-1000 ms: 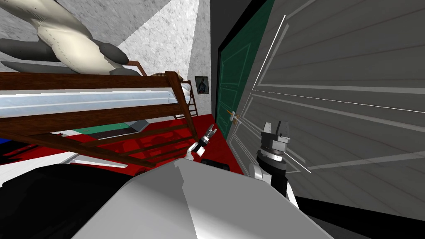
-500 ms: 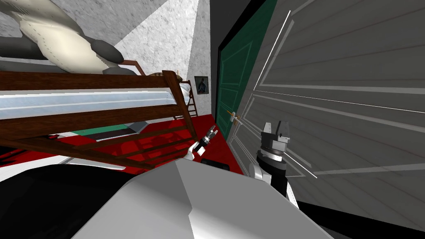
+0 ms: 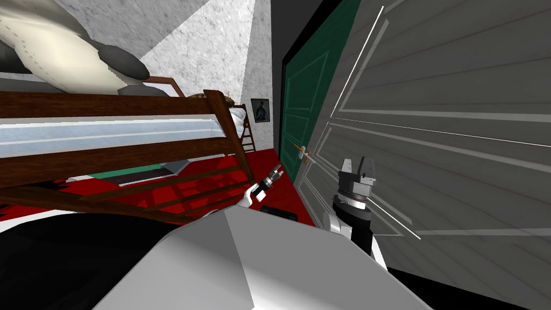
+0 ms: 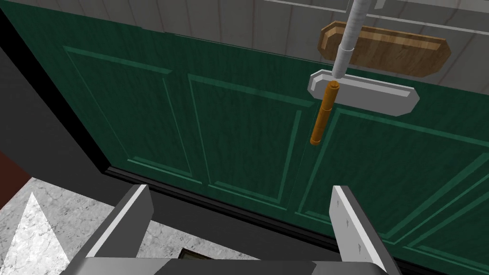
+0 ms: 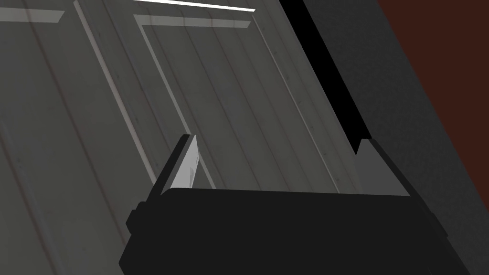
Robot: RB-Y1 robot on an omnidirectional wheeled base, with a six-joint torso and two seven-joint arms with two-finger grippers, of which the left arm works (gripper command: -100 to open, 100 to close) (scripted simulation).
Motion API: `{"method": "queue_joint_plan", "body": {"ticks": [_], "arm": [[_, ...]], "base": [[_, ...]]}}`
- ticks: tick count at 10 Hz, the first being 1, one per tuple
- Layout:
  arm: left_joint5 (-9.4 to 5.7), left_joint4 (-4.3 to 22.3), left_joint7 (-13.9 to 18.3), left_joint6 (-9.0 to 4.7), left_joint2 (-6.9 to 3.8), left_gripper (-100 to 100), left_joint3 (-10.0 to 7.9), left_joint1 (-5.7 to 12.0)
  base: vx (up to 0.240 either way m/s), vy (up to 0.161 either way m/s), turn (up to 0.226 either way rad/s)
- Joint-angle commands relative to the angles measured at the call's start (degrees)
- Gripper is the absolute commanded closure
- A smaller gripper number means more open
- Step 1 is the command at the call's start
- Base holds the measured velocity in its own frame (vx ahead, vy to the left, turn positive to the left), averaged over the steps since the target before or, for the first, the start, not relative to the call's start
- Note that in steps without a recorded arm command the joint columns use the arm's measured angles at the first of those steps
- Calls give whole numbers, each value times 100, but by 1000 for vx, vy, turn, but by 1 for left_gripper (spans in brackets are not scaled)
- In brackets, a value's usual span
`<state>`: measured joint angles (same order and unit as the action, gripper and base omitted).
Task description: Push the door open
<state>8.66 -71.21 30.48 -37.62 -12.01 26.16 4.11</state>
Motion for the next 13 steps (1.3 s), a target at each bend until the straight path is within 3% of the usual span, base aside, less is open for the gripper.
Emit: {"method": "queue_joint_plan", "body": {"ticks": [1, 8, 13], "arm": [[23, 211, 120, -48, -62, -100, 80, 136], [114, 933, 487, -202, -283, -100, 370, 618], [198, 1593, 822, -342, -544, -100, 633, 1128]], "base": [[66, 18, -31], [68, 14, -36], [110, 12, -85]]}}
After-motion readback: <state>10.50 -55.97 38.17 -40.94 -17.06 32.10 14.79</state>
